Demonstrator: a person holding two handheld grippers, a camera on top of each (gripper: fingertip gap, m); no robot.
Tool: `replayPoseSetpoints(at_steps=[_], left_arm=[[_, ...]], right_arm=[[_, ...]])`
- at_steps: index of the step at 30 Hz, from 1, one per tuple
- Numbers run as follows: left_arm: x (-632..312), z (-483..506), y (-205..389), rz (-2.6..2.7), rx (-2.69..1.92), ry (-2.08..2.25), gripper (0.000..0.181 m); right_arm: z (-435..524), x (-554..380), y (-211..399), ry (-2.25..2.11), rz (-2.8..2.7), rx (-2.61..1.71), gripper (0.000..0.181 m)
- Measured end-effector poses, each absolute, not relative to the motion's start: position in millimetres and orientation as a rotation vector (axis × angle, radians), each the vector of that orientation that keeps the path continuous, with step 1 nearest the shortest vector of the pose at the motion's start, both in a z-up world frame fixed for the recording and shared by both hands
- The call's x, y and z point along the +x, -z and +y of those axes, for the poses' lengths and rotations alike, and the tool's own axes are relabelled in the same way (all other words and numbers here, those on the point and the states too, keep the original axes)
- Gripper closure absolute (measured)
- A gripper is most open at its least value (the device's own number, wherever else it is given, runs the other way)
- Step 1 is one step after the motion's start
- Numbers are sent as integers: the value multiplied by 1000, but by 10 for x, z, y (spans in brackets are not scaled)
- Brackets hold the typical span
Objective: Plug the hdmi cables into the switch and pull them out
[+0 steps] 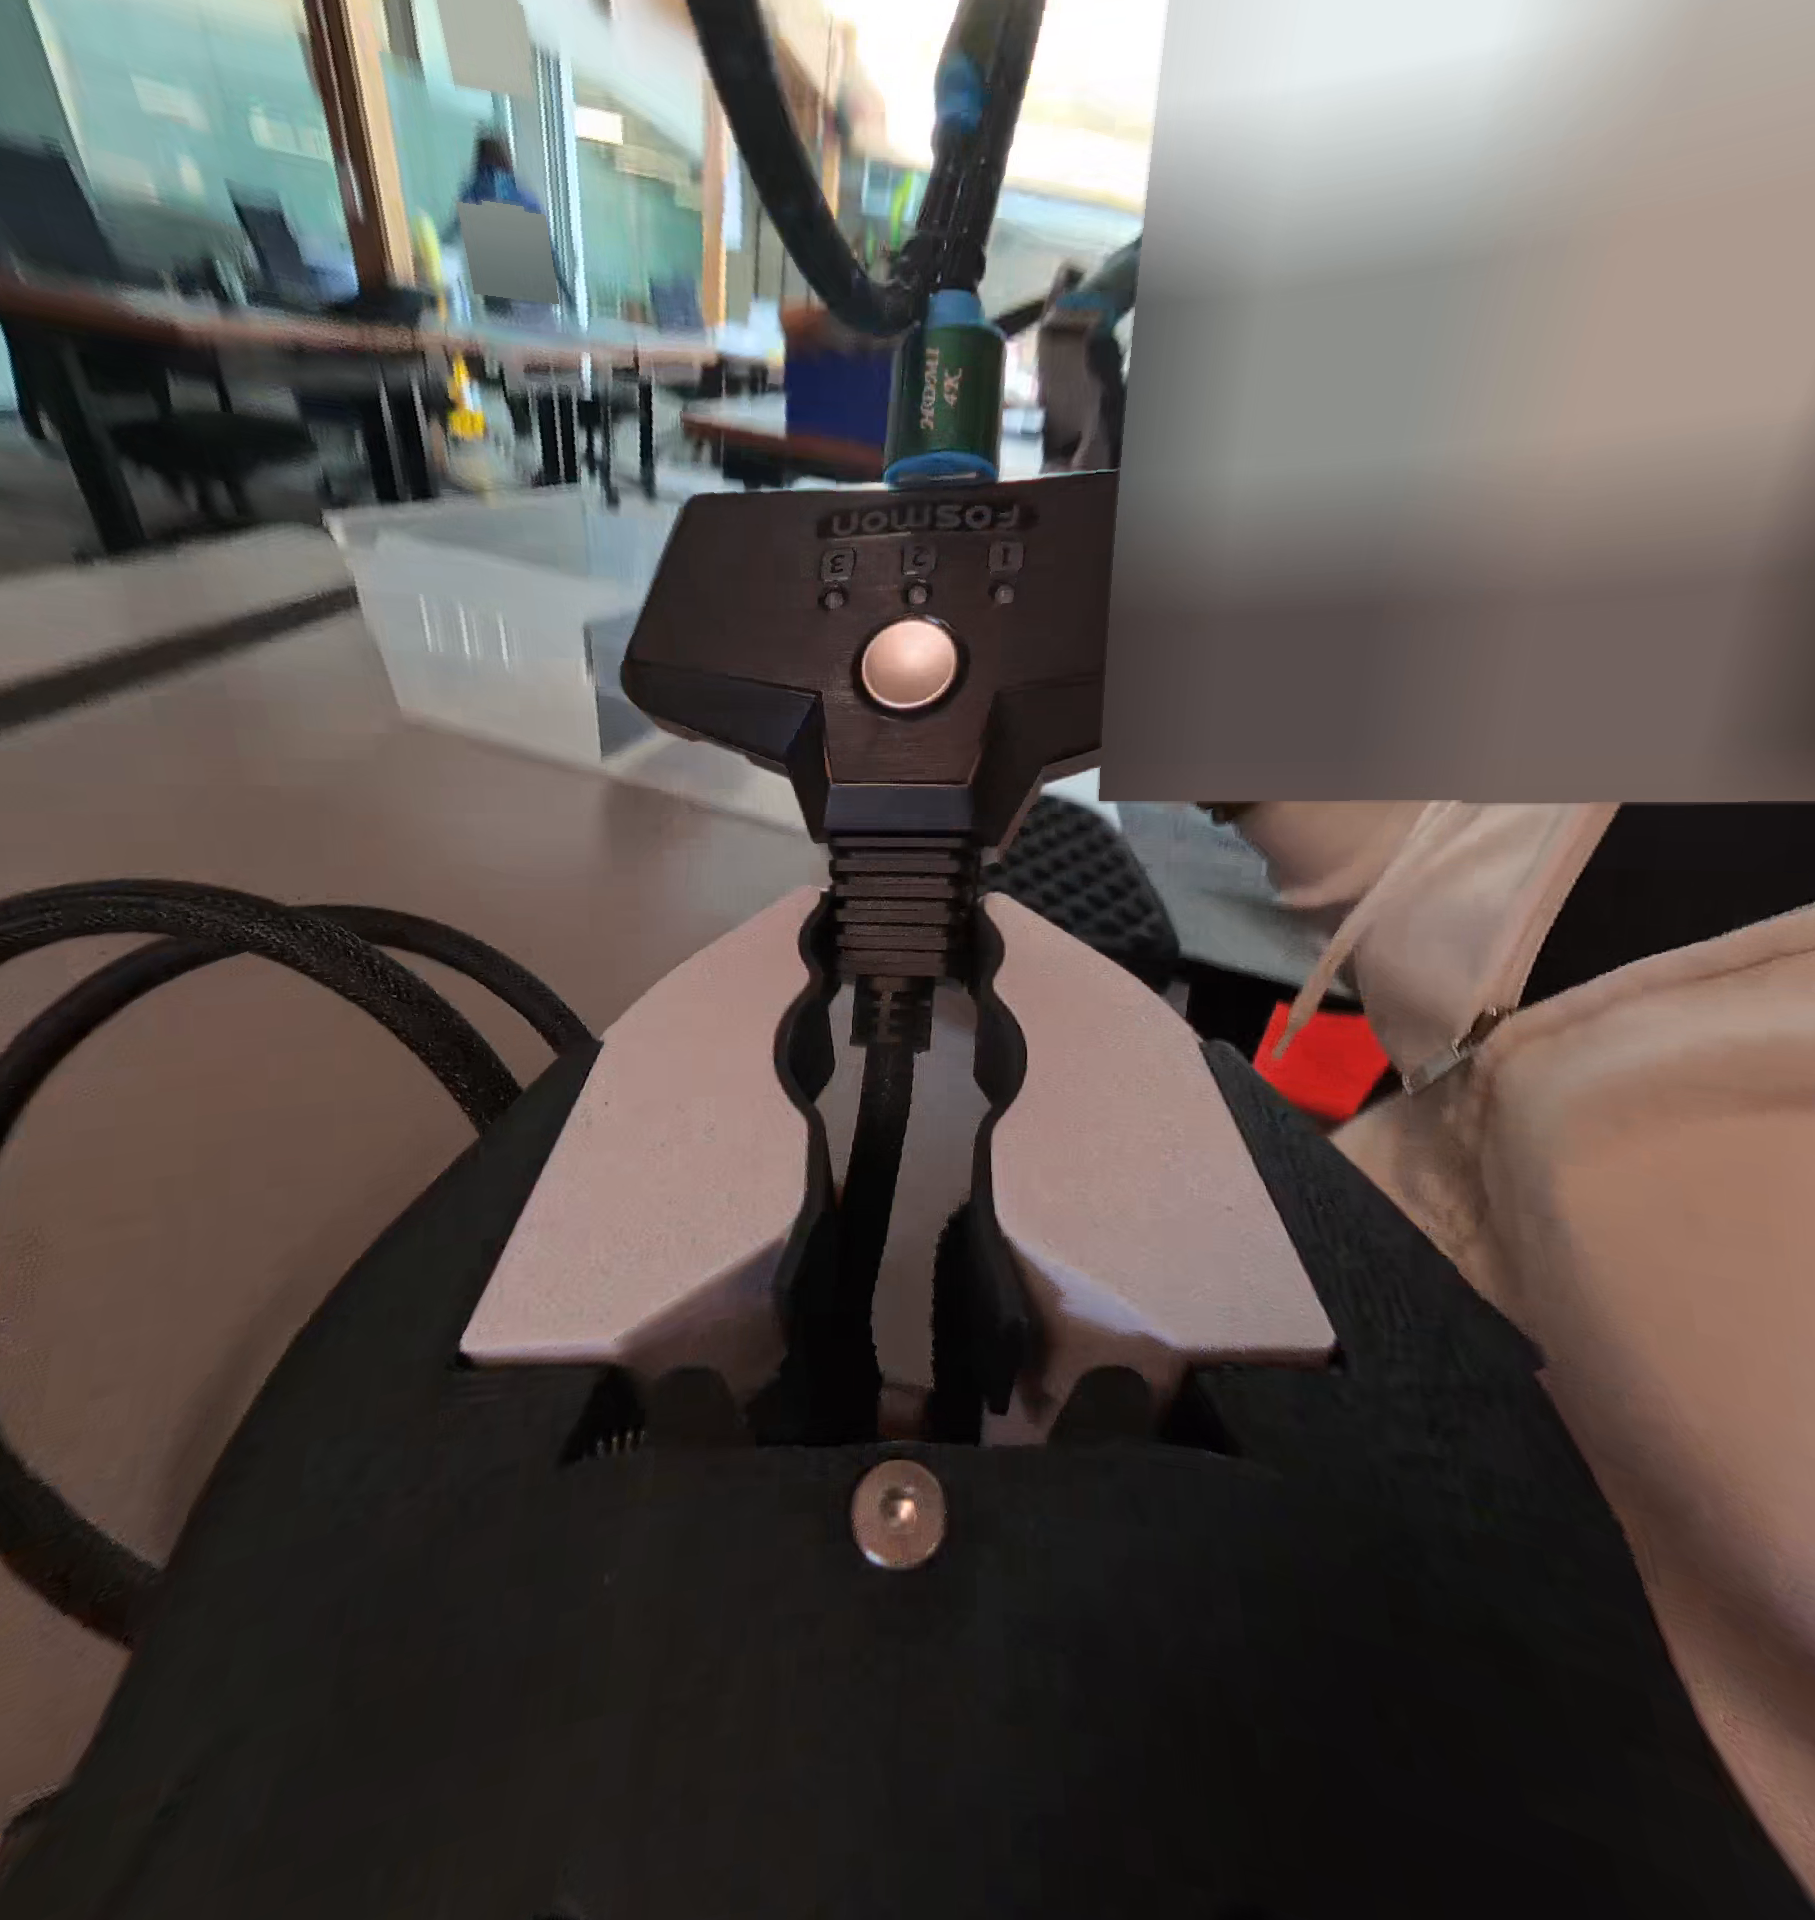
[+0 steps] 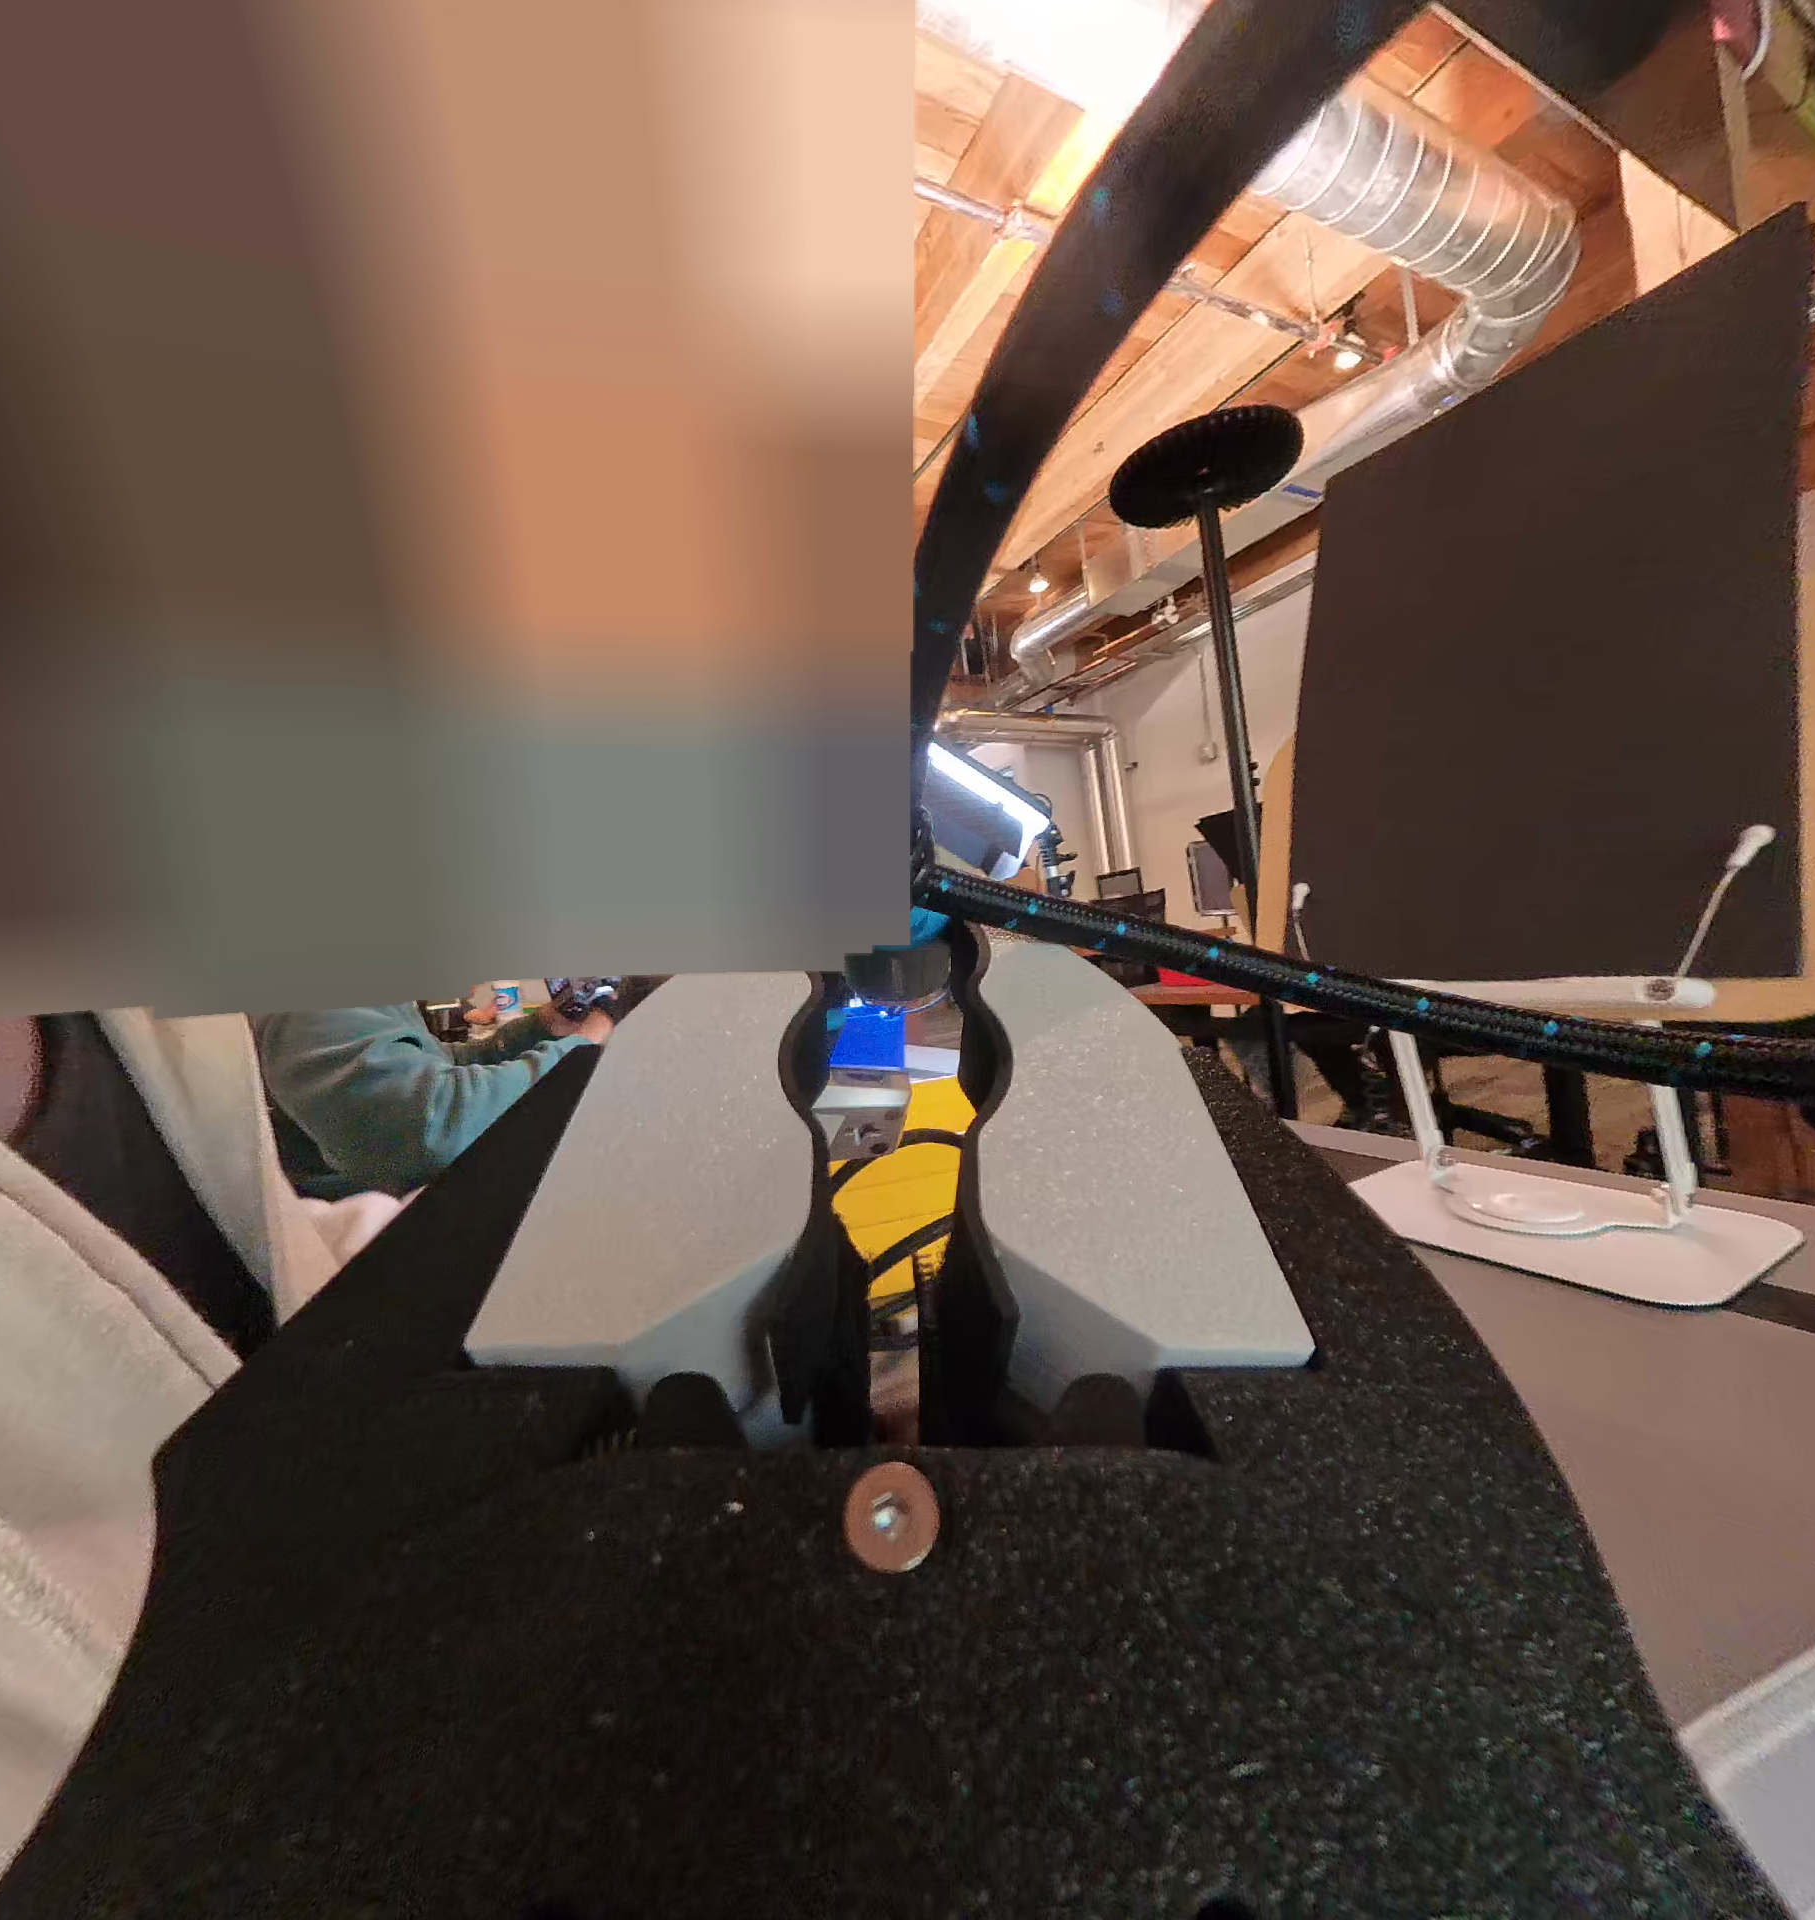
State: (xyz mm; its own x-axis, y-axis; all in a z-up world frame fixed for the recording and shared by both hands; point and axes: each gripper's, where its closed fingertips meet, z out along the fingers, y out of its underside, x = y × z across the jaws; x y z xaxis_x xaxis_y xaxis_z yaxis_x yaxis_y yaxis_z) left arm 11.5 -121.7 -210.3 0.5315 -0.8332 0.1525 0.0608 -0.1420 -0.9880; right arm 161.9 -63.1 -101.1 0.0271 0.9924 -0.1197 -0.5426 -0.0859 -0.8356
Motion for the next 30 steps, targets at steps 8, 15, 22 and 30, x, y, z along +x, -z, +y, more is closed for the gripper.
replayPoseSetpoints(at_steps=[8,15,22,30], left_arm=[[235,-1174,2139,630,-1387,971,159],[295,-1156,2249,685,-1469,929,159],[383,-1144,2358,750,-1541,922,158],[425,-1132,2431,779,-1586,931,158]], right_arm=[[-1008,1084,1177,-1676,-831,-924,161],[-1221,794,1218,-1699,-915,-926,161],[-1086,834,1420,-1632,-954,-972,161],[-1039,838,1584,-1721,-950,-1017,161]])
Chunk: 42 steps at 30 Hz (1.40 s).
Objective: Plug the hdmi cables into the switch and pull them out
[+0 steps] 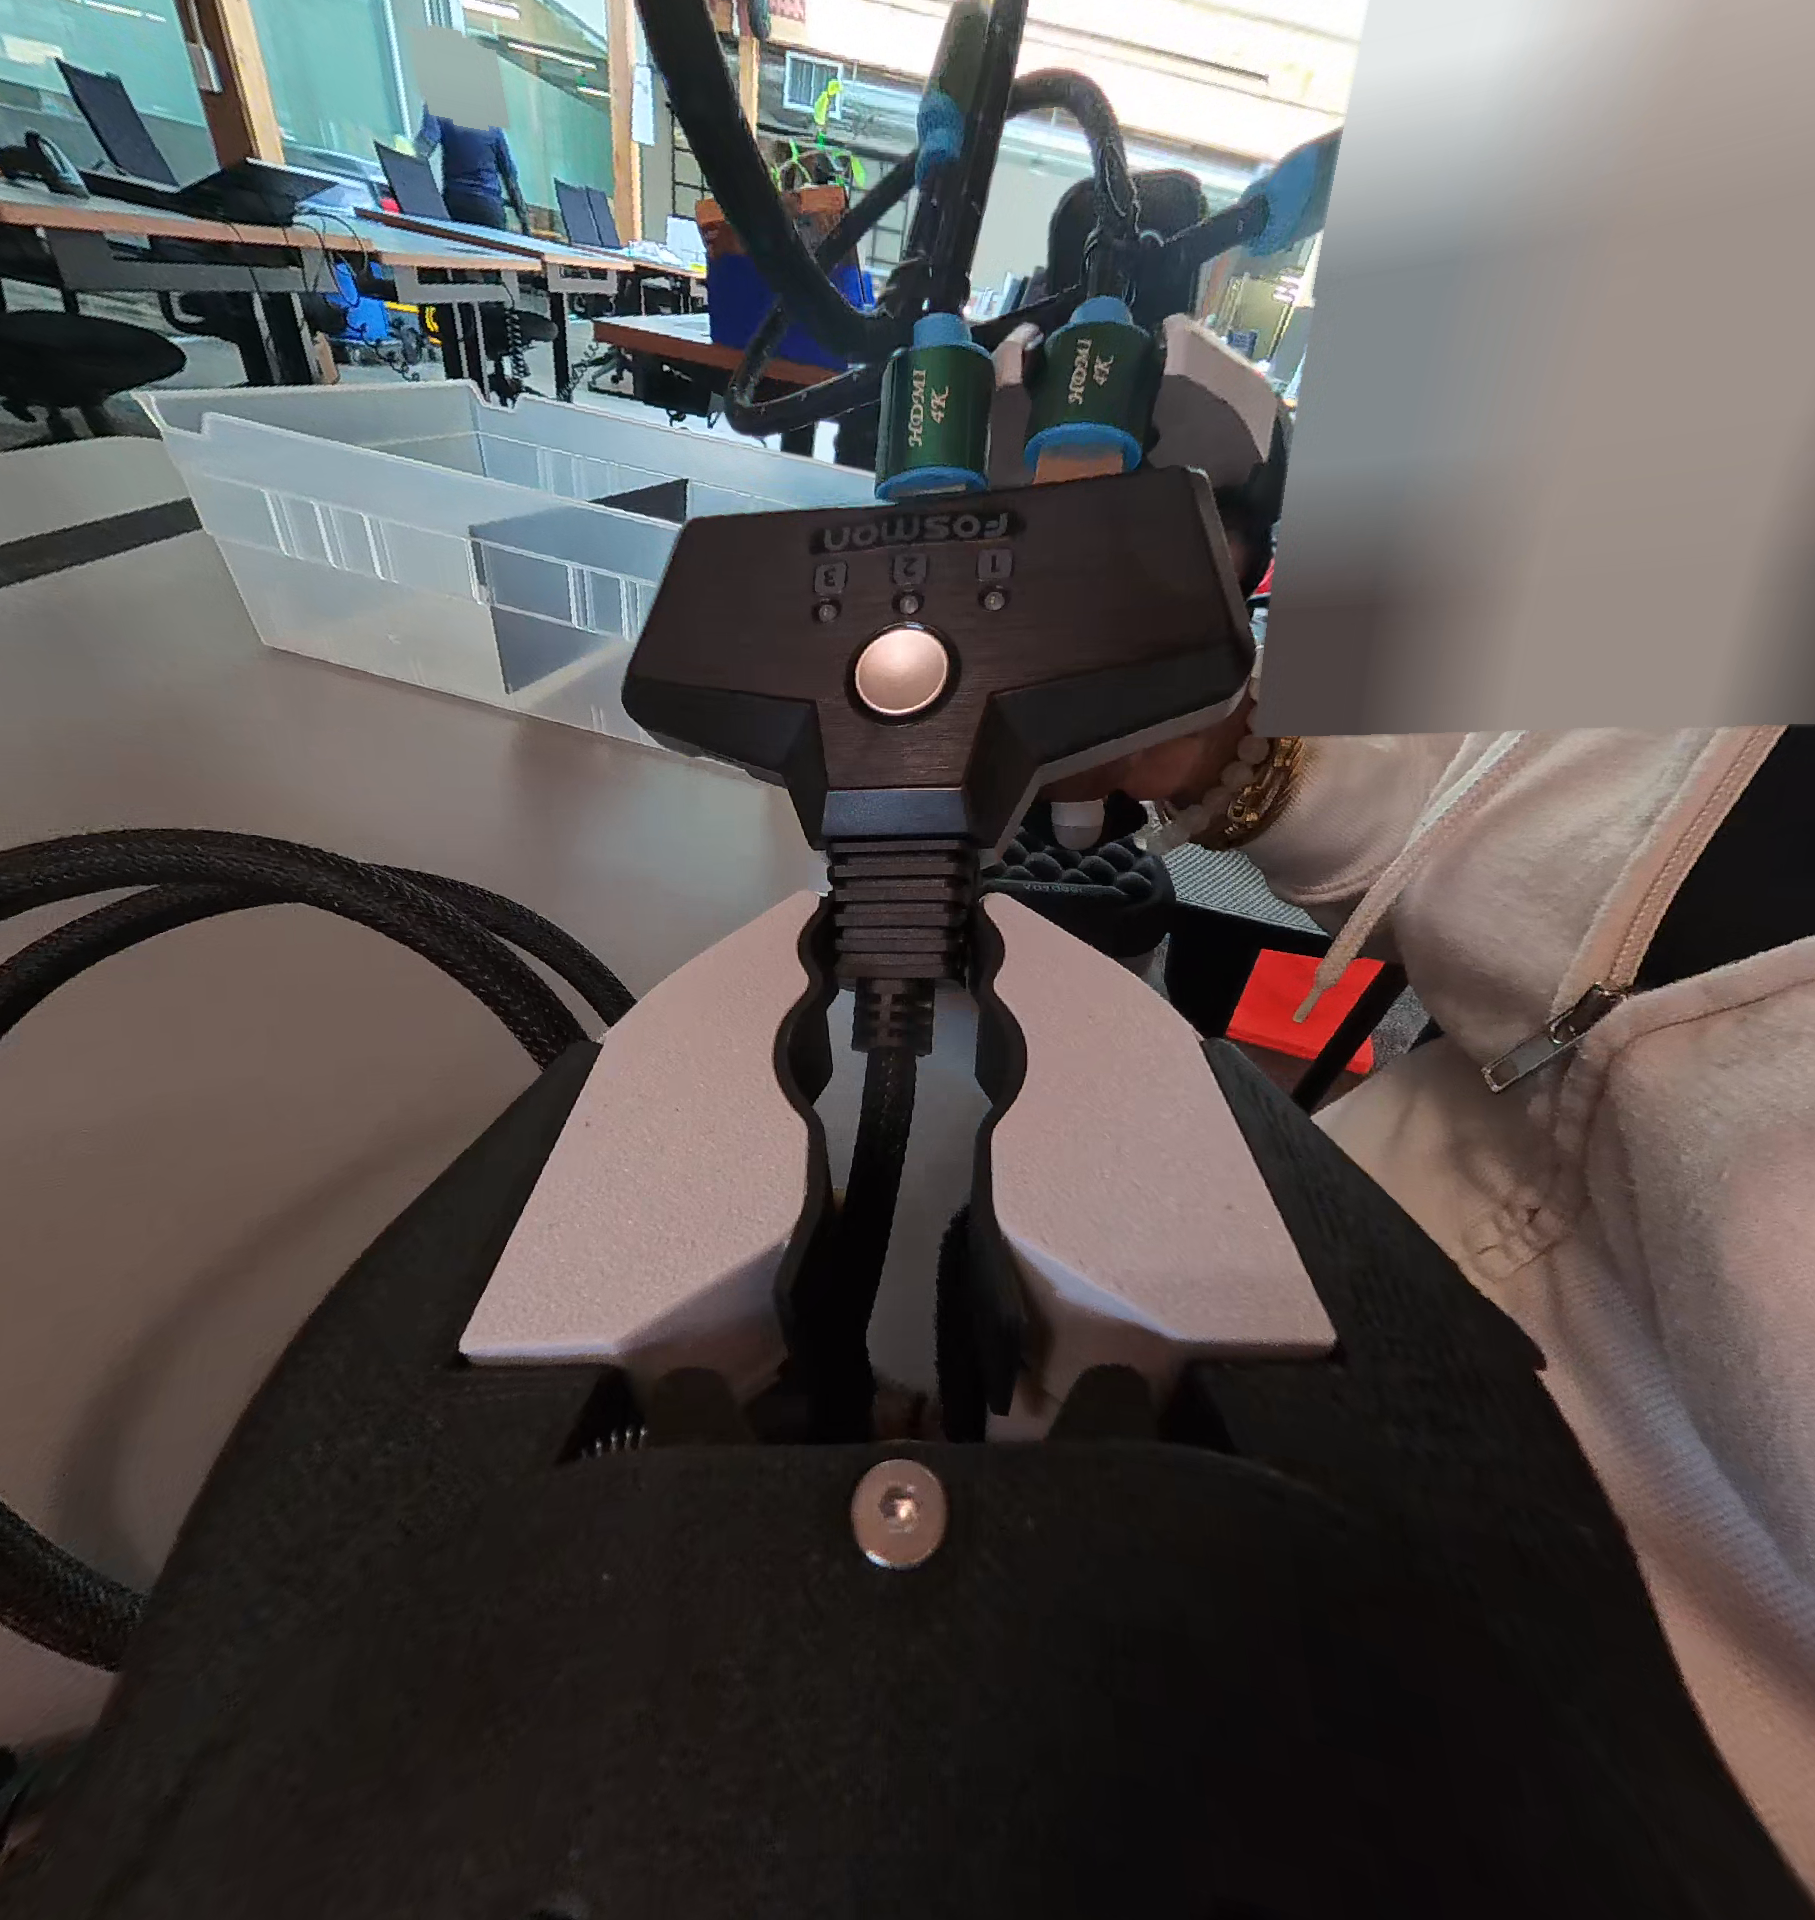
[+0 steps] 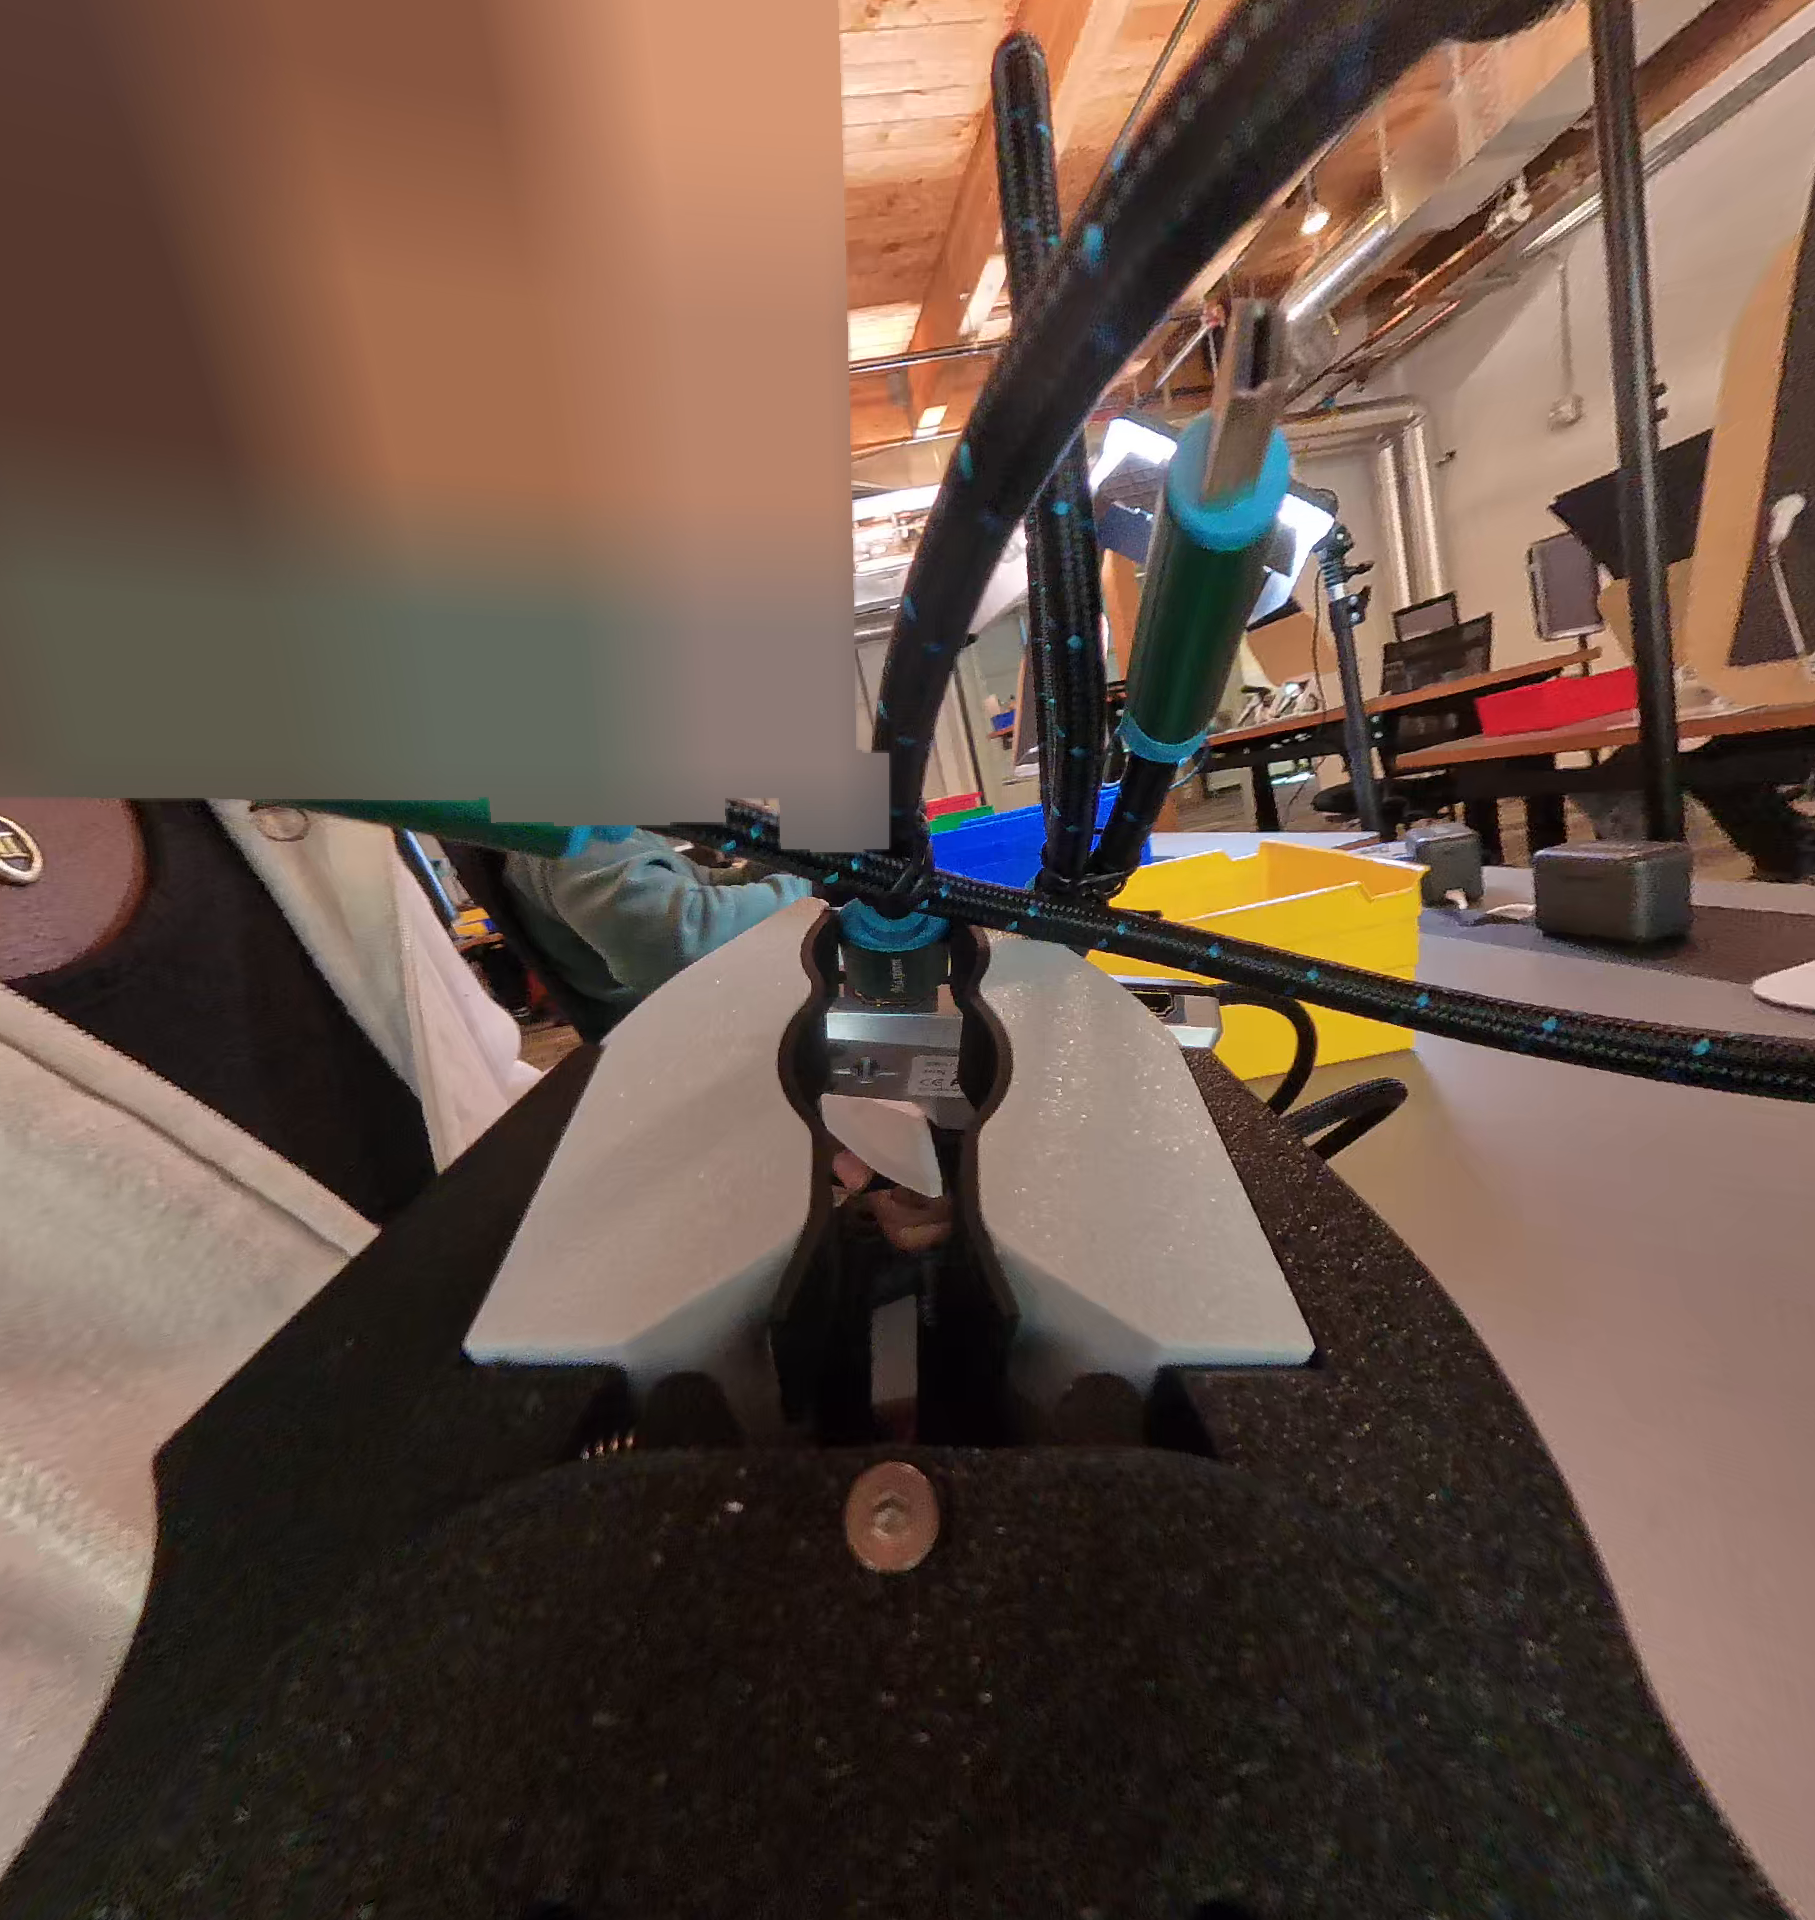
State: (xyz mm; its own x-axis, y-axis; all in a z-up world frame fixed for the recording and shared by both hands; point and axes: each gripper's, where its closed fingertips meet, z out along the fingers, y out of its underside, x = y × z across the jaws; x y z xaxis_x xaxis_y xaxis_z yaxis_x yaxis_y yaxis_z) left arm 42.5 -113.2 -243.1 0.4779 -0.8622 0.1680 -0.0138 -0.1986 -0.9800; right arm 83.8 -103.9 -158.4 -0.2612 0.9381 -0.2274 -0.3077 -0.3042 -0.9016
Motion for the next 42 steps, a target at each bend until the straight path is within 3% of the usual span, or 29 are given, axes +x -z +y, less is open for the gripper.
replayPoseSetpoints(at_steps=[17,42], left_arm=[[486,-1030,2682,822,-1765,797,158],[613,-1128,3184,956,-2134,986,160]], right_arm=[[-908,916,1880,-1739,-1105,-1383,161],[-844,957,2359,-1812,-1126,-1660,160]])
